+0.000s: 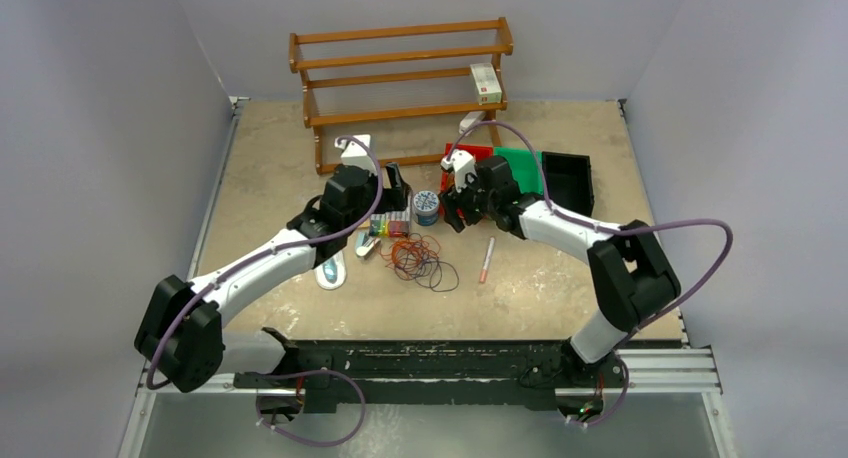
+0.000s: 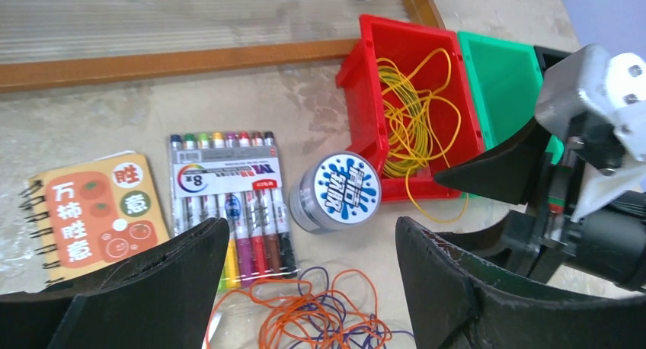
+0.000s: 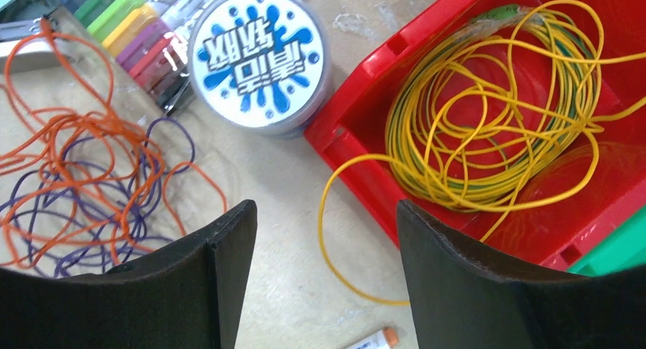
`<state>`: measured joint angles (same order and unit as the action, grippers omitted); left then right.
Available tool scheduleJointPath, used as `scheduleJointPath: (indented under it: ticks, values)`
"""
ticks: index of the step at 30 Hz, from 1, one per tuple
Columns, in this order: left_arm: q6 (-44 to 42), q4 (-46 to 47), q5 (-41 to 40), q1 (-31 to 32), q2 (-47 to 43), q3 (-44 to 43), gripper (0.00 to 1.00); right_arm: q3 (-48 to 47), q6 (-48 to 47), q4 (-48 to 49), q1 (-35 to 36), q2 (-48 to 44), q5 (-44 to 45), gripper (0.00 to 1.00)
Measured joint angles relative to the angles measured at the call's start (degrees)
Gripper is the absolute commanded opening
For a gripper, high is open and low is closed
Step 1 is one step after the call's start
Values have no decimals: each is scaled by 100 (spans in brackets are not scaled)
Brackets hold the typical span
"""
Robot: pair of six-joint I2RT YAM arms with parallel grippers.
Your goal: Untangle the cables
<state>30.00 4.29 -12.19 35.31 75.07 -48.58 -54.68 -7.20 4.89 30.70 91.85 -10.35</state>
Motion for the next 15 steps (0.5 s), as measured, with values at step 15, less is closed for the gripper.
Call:
scheduleJointPath:
  ticks: [15]
  values:
    - [0,-201,-267,-76,-184,61,80,-487,15,-52,0,605,398,46]
